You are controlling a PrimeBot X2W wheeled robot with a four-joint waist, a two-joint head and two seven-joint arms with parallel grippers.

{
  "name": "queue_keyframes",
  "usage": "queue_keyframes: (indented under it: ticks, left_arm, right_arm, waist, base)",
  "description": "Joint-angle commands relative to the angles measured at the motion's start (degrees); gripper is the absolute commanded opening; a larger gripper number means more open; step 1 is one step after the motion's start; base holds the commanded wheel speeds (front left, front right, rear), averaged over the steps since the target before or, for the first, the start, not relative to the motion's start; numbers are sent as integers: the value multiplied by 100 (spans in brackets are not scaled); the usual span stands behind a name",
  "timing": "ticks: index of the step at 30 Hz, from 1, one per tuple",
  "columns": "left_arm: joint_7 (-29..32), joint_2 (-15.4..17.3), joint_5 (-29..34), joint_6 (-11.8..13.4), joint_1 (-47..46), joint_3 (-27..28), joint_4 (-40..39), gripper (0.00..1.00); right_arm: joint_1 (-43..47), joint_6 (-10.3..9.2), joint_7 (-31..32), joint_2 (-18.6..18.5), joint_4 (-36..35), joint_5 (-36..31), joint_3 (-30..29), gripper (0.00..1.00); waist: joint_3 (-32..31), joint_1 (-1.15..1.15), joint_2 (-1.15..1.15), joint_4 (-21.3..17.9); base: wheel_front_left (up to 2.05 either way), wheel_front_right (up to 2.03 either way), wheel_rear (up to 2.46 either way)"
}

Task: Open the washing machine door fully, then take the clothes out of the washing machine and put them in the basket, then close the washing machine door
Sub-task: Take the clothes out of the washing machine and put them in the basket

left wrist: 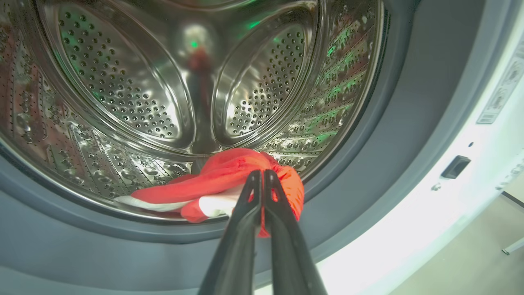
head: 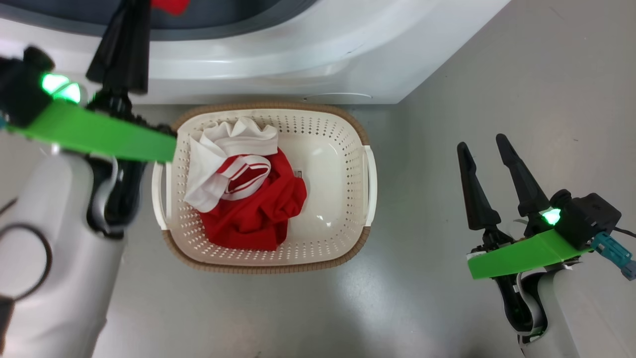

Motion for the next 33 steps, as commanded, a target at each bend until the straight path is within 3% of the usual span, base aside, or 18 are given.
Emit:
queue_keyframes:
  ticks: [1,16,33]
  left_arm:
    - [-28,179,103,-32,286,291,-365,0]
    - [-28,3,353,-32,2022,935,-2179,0]
    - [-28,29,418,-32,3010,707,-3609,0]
  right_arm:
    - [186,36,-36,5,-114,-53,108,100]
    - [273,36,-36,5,-113,-116,114,100]
    - [235,36,-36,5,-145,-148,105,100]
  waist:
    - [-25,0,0,29]
    - [-111,0,0,111]
    - [-20,0,0,115]
  base:
    - [0,0,0]
    - [0,0,0]
    - [0,0,0]
